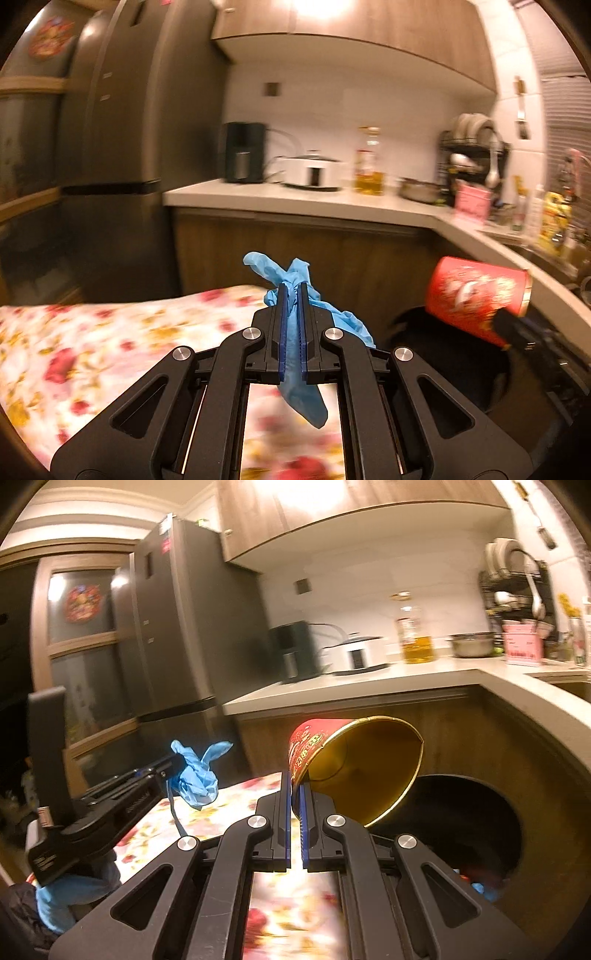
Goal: Collect trash
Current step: 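Lift and carry the red cup and blue glove over the black bin, then open both tools to drop the red cup and blue glove into the bin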
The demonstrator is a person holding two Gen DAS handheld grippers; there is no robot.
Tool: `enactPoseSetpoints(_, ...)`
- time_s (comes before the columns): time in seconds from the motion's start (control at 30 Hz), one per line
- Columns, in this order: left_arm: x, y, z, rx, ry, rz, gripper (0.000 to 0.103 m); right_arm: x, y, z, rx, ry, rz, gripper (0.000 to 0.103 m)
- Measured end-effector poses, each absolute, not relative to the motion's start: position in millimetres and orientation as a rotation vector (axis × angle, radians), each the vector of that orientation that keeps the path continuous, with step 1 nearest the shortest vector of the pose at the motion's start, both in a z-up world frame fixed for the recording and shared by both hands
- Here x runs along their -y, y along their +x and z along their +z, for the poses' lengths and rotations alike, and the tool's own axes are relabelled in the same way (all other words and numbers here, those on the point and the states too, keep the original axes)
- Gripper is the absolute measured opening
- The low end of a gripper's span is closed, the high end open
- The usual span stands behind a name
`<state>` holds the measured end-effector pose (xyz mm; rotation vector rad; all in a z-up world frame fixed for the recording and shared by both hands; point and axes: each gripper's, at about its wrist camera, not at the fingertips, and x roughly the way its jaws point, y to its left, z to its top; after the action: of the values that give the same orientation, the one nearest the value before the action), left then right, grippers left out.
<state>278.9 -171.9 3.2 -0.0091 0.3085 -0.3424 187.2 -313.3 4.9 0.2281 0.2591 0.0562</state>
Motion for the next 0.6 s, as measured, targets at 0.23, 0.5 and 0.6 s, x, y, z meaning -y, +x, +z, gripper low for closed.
enactPoseSetpoints(0.23, 244.5, 276.7, -2.5, -0.321, -0.015, -0.535, 0.005, 357.5, 189.9, -9.9, -0.316, 0.248, -0.02, 0.005)
enactPoseSetpoints(0.5, 288.6, 289.2, -35.6, -0.406, 0.015, -0.645, 0.007, 389.0, 197.0, -28.6, -0.367, 0.307, -0.059, 0.02)
enactPoseSetpoints(0.6, 293.9, 293.1, -46.3, -0.443, 0.031, -0.652, 0.02, 396.4, 193.9, -32.0, -0.37, 0.323, -0.08, 0.023)
